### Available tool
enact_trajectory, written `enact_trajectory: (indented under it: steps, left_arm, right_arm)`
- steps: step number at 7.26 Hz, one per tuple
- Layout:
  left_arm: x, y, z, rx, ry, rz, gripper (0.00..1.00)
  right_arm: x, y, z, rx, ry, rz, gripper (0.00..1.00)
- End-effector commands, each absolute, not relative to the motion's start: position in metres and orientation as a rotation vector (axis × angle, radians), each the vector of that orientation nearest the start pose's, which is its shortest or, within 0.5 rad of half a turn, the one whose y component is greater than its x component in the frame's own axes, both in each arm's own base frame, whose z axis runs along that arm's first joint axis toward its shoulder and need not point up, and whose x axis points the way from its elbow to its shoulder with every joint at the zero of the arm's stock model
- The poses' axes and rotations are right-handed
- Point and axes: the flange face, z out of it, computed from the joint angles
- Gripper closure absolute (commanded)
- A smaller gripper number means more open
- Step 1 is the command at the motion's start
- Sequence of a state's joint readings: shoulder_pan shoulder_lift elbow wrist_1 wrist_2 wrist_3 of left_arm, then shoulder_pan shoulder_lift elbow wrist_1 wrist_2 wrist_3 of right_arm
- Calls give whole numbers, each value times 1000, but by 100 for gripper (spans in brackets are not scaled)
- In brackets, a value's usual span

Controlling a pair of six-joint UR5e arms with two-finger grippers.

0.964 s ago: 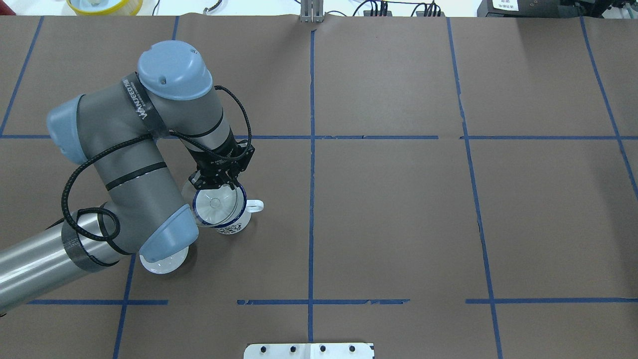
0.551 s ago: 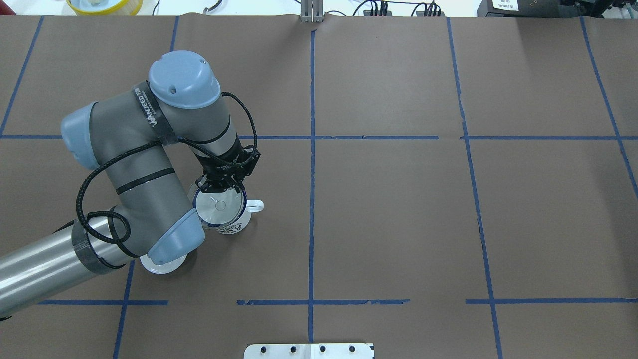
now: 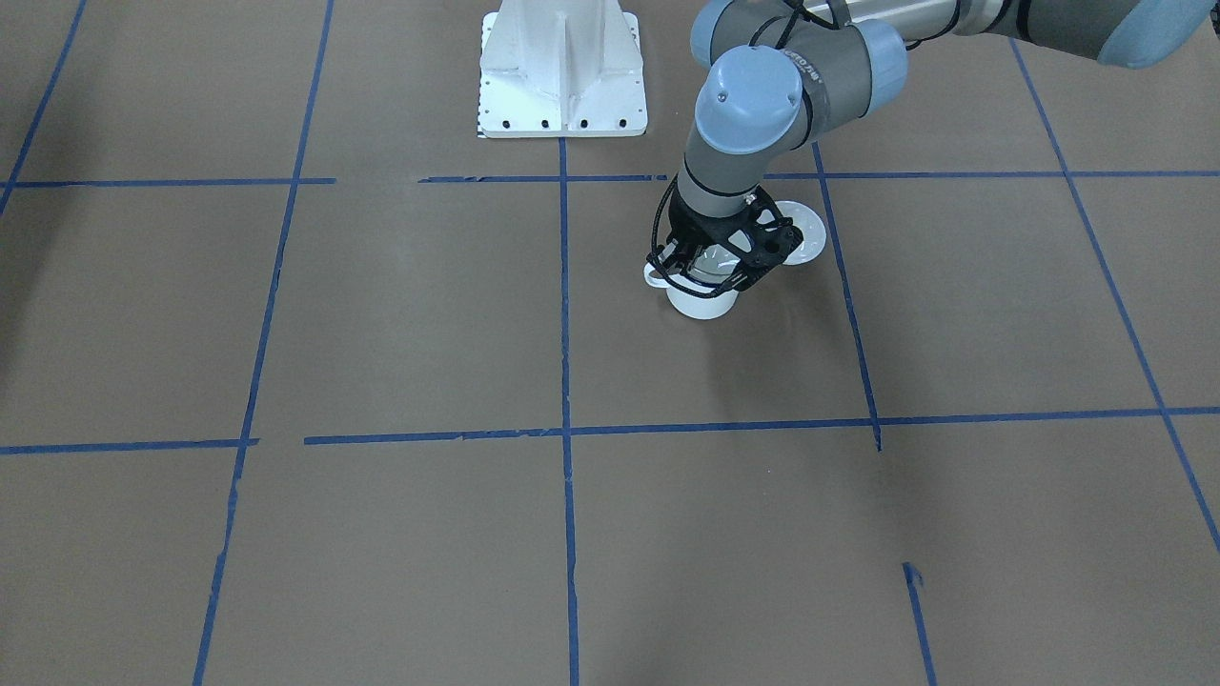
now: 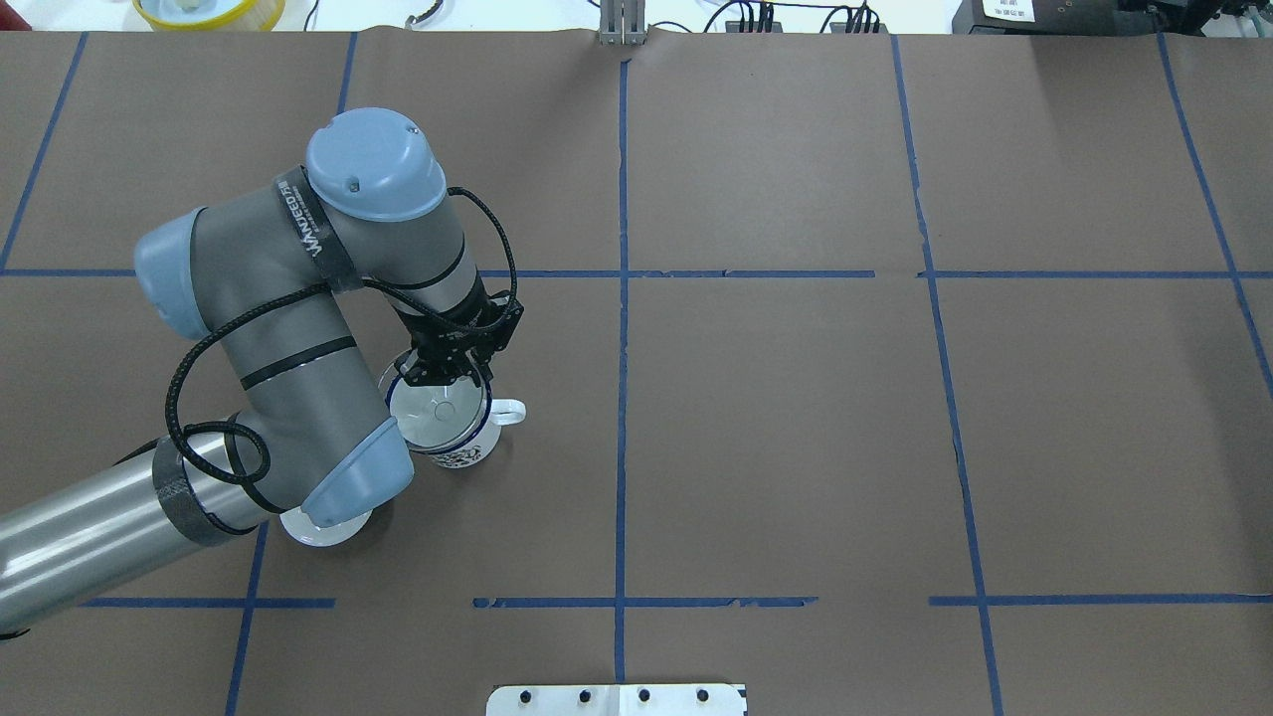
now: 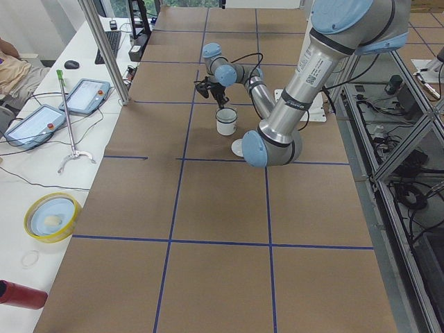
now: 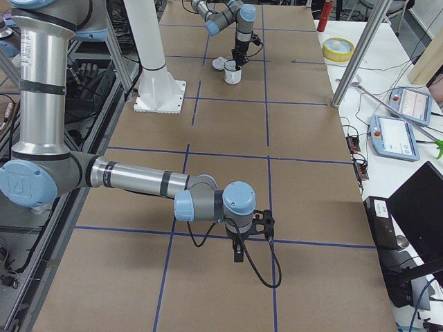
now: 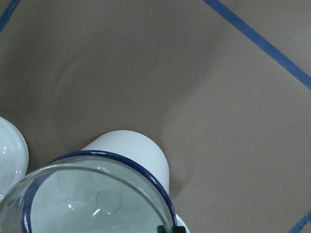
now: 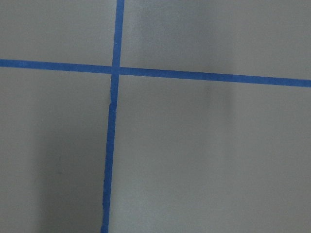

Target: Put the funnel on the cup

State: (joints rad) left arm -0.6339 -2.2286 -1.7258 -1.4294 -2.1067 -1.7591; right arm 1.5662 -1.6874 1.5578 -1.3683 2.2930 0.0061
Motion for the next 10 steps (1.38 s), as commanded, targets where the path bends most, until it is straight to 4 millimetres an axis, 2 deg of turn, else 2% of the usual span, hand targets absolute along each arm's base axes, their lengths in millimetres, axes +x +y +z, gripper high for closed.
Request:
enact_trajectory:
  steps: [1, 3, 4, 5, 6, 7, 8, 9, 10]
  left_arm:
    - [485, -458, 221, -358, 760, -582, 0]
    - [483, -456, 216, -353, 769, -578, 0]
    - [457, -466, 207, -311, 804, -551, 0]
    - [402, -484, 203, -214, 854, -493, 0]
    - [356, -497, 219, -126, 863, -424, 0]
    - [299, -518, 236, -17, 858, -347, 0]
    - [249, -527, 270, 44, 825, -295, 0]
    - [200, -536, 314, 91, 771, -207, 0]
    - [147, -536, 375, 103, 714, -140, 0]
  right_arm:
    - [65, -445, 703, 65, -723, -25, 0]
    - [65, -445, 703, 65, -723, -25, 0]
    - [65, -445, 703, 65, -723, -25, 0]
    - [65, -445, 702, 67, -723, -25, 0]
    - [65, -445, 702, 67, -723, -25, 0]
    - [65, -445, 703, 65, -723, -25, 0]
    - [66, -445, 703, 65, -721, -25, 0]
    - [65, -445, 703, 65, -723, -25, 0]
    - [66, -445, 703, 65, -721, -25, 0]
